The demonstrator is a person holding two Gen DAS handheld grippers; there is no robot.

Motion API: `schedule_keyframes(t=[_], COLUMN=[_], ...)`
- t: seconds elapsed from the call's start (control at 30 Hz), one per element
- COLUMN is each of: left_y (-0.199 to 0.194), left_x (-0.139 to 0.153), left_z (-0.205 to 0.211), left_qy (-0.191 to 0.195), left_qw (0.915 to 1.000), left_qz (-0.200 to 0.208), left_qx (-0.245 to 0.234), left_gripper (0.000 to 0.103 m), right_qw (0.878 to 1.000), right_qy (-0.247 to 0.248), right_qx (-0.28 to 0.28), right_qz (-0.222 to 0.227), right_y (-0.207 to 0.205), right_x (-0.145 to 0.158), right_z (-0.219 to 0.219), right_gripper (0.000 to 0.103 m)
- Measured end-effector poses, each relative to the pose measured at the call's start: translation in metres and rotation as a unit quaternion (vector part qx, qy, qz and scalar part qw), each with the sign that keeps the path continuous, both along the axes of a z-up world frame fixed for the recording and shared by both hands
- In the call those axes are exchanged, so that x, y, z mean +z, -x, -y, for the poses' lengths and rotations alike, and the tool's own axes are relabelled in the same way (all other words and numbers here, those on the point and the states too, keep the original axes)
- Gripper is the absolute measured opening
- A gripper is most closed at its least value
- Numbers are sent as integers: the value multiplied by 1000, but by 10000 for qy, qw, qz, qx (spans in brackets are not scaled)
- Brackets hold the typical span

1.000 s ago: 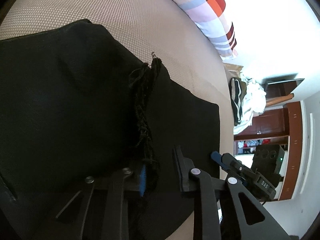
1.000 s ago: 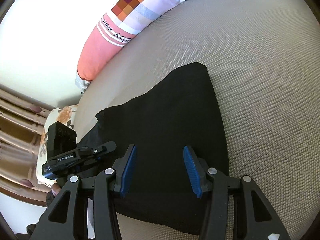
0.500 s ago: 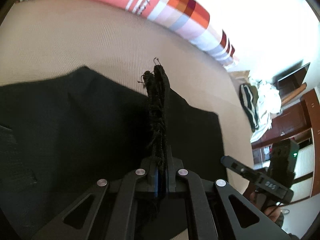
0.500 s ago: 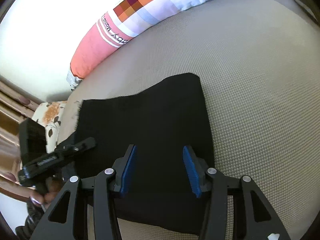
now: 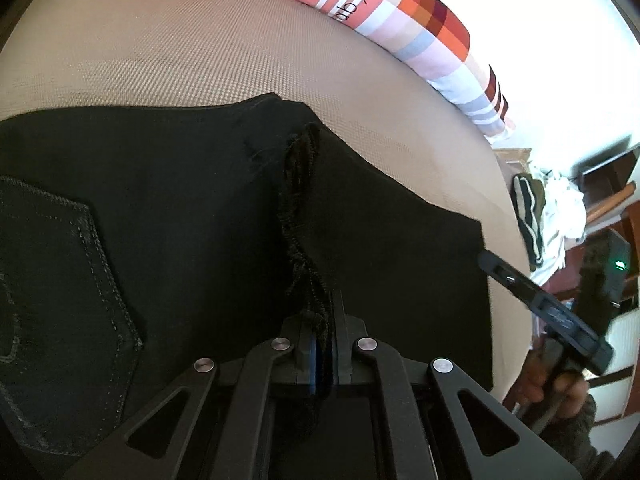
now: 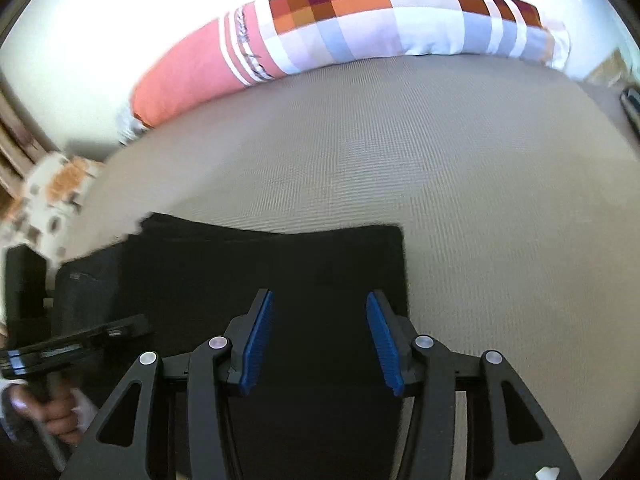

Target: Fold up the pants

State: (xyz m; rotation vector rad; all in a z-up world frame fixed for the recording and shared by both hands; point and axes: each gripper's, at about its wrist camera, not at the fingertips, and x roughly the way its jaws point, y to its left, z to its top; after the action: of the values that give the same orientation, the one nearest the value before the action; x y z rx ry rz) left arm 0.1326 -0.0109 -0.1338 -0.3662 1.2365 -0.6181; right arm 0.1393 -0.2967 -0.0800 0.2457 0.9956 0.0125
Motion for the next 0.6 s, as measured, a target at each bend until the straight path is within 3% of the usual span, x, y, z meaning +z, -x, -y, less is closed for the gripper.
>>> schedule_keyframes(t=[0.2, 0.43, 0.6], left_y=[0, 30, 59], left_x=[-1, 11, 12], left_z=[-6, -4, -11], left_qy=[83, -671, -949], left_qw=[9999, 9957, 9912], left_qz=[19, 548, 811], left_qx=[-69, -340, -431], left_gripper=[8, 17, 27], right_qw=[9986, 9989, 9983], right_qy=[457, 176, 69], right_qx=[210, 245, 280], right_qz=[-187, -350, -508], right_y=[-9, 24, 59], right_x=[-12, -6, -8], right_z=[-8, -9, -14], right_gripper=[46, 47, 47])
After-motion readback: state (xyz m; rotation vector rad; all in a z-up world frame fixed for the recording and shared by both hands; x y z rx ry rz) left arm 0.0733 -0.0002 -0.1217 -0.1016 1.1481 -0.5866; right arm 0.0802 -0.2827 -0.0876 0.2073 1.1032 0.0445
